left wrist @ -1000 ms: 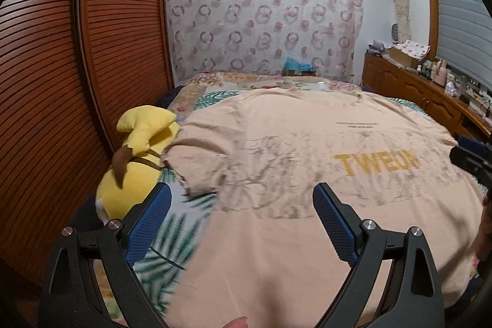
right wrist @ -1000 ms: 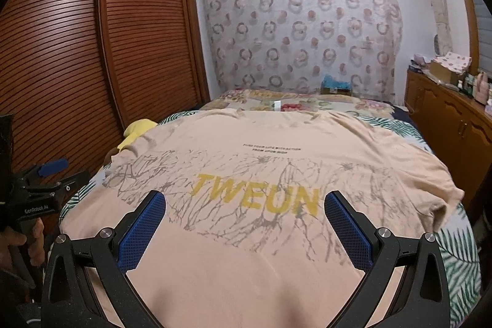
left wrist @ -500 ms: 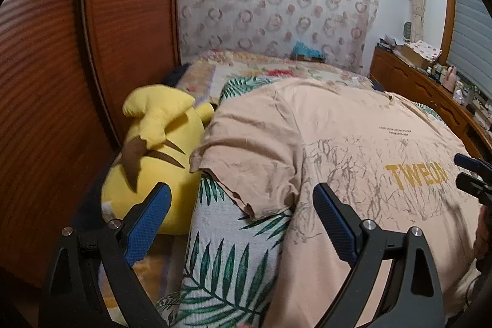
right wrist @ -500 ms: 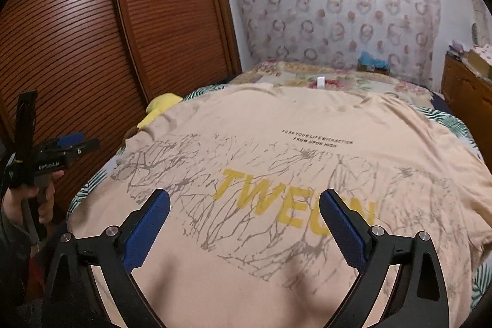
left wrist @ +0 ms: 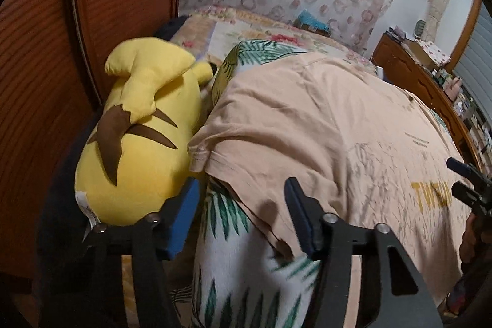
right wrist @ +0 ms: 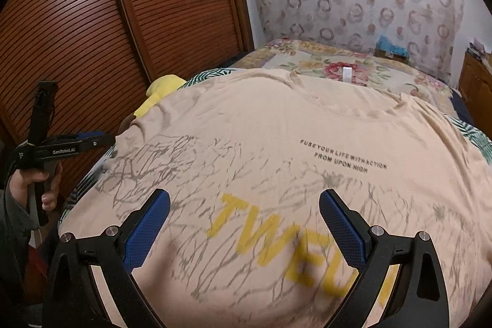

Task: Fold small clothes
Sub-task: 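Move the left tool toward the shirt side edge near the plush toy, then grasp the shirt side edge with the left gripper and lift it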

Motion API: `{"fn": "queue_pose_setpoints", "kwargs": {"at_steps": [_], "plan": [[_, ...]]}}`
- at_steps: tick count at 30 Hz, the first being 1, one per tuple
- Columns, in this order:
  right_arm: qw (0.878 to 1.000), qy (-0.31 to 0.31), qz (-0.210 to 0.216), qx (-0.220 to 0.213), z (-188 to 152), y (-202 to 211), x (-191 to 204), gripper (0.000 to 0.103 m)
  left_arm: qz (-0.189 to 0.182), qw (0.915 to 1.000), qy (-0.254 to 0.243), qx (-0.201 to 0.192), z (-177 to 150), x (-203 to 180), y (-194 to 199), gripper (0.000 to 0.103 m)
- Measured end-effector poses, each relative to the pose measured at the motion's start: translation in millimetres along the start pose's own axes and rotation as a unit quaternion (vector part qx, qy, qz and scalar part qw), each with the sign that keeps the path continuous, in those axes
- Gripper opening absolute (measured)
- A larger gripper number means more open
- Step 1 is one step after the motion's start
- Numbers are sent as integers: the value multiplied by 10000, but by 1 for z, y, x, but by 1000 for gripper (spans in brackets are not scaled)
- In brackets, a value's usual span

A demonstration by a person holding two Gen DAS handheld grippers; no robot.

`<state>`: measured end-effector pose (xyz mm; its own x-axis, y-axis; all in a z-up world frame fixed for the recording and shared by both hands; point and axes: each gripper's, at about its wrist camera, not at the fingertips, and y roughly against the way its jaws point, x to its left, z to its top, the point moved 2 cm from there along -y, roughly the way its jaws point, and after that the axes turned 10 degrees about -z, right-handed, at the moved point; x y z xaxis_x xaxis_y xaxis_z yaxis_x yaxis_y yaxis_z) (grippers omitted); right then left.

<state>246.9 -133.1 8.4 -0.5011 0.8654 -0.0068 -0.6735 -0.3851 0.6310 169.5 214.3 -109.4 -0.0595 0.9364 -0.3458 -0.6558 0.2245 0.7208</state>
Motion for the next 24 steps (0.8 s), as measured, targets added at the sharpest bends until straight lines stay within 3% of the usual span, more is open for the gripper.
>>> {"fn": "queue_pose_setpoints", "kwargs": {"at_steps": [6, 8, 13, 18, 24], "plan": [[9997, 115, 86, 205, 13, -31, 2, 98, -221, 9987, 397, 224, 5, 16, -17, 42], [9995, 147, 102, 261, 15, -38, 1, 98, -323, 9981, 478, 216, 6, 17, -17, 31], [9992, 178, 124, 327, 15, -46, -1, 98, 62, 9999, 79, 123, 11, 6, -11, 9], [9994, 70, 137, 298, 10, -44, -9, 98, 69, 9994, -190, -281, 27, -11, 11, 5], [9997, 4, 51, 257, 0, -35, -17, 98, -354, 9960, -690, -440, 59, -55, 18, 4]]}}
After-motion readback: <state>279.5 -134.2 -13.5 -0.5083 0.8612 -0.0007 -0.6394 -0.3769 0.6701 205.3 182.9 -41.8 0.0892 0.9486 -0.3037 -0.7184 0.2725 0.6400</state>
